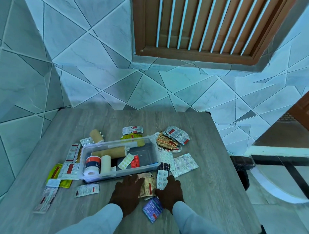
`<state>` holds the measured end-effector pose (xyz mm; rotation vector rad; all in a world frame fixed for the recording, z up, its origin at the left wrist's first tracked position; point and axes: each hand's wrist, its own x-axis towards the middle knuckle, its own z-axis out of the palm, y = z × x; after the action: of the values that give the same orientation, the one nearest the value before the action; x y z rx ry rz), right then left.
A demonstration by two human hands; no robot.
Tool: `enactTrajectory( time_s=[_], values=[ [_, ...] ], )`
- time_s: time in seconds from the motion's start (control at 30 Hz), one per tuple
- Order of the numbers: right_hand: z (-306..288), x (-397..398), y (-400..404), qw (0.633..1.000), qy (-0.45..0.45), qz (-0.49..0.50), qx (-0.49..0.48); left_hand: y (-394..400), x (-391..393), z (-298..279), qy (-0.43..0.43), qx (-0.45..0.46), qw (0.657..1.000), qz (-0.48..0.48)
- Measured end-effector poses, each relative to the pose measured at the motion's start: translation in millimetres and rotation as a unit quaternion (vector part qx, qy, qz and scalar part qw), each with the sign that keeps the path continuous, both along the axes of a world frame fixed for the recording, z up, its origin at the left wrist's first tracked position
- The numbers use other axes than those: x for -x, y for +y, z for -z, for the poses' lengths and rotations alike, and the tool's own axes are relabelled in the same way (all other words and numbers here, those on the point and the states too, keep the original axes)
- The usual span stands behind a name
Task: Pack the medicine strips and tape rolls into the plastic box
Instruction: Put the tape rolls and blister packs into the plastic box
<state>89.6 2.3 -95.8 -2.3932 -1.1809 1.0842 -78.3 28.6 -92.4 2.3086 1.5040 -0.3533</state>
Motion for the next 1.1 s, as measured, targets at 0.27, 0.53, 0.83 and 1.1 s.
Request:
enactTrajectory(
  time_s=[0.27, 0.53, 0.83, 1.1],
  values=[
    [6.2, 9.9, 8.4, 0.987, 0.110, 0.110, -0.037, -2.2, 3.7, -1.4, -0.079, 0.017, 0.996, -0.029],
    [-9.6, 8.7, 14.7, 0.945, 0.288, 0.146, -0.059, -1.0, 2.3, -14.6, -0.119, -0.076, 0.990, -0.023],
    [-19.4, 1.9, -6.2, 0.953, 0.269, 0.105, -0.094, -10.4, 2.6, -25.4, -0.136, -0.090, 0.985, -0.064],
    [-15.6, -17.2, -32.1, 0.982, 0.155, 0.034, -0.105, -28.6, 0.2, -29.4, -0.193, -0.046, 0.965, -0.169]
  ],
)
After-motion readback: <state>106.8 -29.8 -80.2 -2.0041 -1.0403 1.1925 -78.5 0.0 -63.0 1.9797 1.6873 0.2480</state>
